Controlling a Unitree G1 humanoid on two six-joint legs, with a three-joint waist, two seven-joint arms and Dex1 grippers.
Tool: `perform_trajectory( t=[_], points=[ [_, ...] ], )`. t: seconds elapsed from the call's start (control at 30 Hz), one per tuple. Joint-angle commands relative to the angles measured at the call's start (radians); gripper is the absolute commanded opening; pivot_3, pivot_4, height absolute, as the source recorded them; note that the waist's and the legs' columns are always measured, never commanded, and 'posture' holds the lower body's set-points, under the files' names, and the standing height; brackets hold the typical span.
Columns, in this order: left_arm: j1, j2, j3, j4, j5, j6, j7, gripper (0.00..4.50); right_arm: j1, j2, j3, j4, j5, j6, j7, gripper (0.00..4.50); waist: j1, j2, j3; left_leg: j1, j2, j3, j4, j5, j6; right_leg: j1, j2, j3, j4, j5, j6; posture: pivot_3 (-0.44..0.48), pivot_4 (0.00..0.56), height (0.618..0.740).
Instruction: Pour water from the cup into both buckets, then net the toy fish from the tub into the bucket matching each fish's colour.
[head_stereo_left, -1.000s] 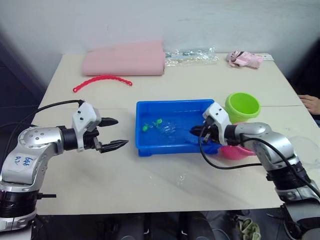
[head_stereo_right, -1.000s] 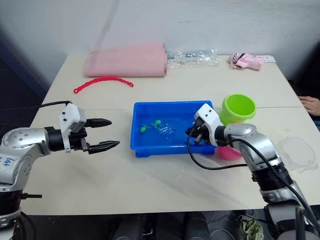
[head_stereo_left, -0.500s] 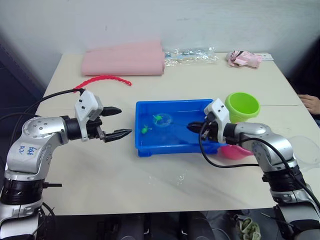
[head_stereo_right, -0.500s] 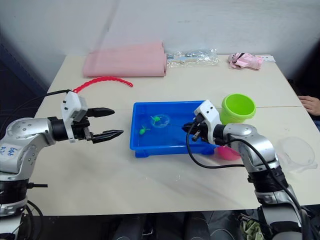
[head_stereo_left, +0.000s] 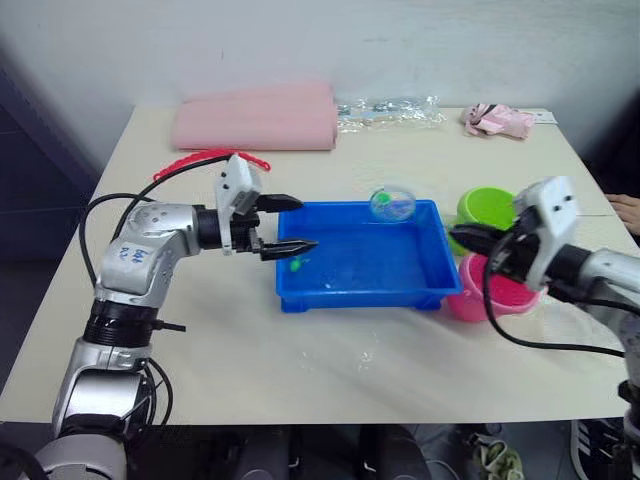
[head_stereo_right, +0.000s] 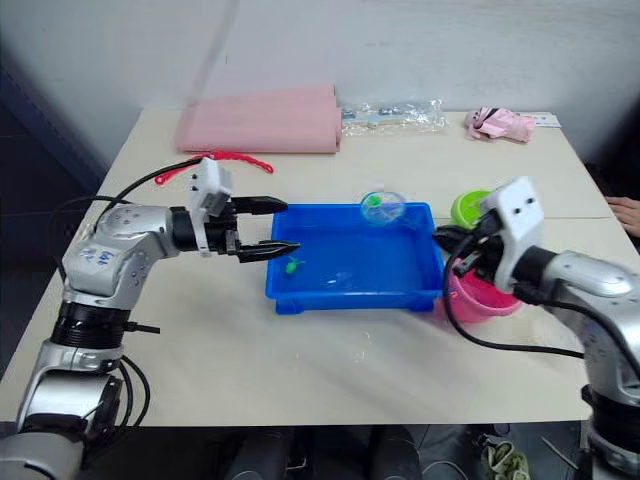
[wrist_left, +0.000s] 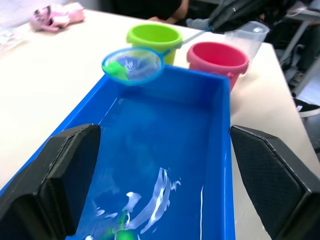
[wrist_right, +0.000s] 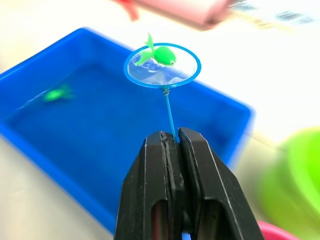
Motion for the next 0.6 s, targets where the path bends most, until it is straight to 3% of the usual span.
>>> perform_trajectory(
  t=[0.03,0.3,0.6],
  points=[
    [-0.048,-0.028,-0.013,0.039,0.015,-0.053,-0.029,4.47,0.027,-0.056,-0.114,-0.046,0.006,0.018,-0.018,0.0,0.0,0.0,0.0,0.0,0.0,0.0,0.0,0.0,0.0,0.0,0.0,0.0,0.0,0.0,0.0,0.0,0.15,0.738],
    [-0.082,-0.074,-0.006,0.034,0.012,-0.071,-0.032,4.47,0.154,-0.182,-0.152,0.057,-0.193,-0.176,-0.026,0.0,-0.002,0.0,0.0,0.0,0.0,0.0,0.0,0.0,0.0,0.0,0.0,0.0,0.0,0.0,0.0,0.0,0.15,0.738],
    [-0.065,-0.08,0.003,-0.072,-0.014,-0.013,-0.005,4.47,0.301,-0.432,0.096,0.342,-0.751,-0.908,-0.078,0.0,-0.003,0.0,0.0,0.001,0.0,0.001,0.0,0.0,0.0,0.0,0.0,0.001,0.0,0.0,0.001,0.0,0.15,0.738]
  ],
)
